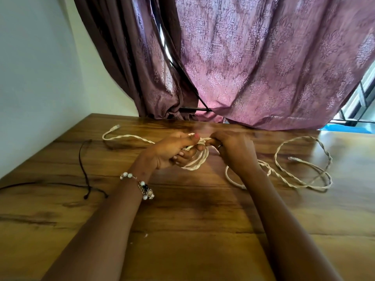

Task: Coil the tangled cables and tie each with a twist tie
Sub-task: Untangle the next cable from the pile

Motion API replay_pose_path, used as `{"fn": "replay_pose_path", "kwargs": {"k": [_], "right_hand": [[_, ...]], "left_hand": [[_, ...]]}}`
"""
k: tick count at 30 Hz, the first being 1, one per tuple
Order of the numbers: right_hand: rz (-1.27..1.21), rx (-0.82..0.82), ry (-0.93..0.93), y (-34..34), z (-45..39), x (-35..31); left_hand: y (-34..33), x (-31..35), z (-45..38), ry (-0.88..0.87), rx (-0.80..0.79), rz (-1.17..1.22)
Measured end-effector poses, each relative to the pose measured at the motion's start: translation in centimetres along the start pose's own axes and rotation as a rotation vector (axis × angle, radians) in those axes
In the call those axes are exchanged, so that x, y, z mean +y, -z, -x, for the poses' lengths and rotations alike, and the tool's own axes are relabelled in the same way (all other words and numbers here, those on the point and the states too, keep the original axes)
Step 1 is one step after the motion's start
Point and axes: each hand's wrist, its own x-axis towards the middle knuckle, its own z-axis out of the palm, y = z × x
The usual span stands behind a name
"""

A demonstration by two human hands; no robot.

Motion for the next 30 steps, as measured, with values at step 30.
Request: {"fn": "replay_pose_path", "kwargs": {"k": [30], "right_hand": [[-0.067, 0.100, 0.346, -1.1, 0.1, -4.1]], "left_hand": [[-0.2, 0.2, -0.4, -0.192, 0.363, -0.158]]}}
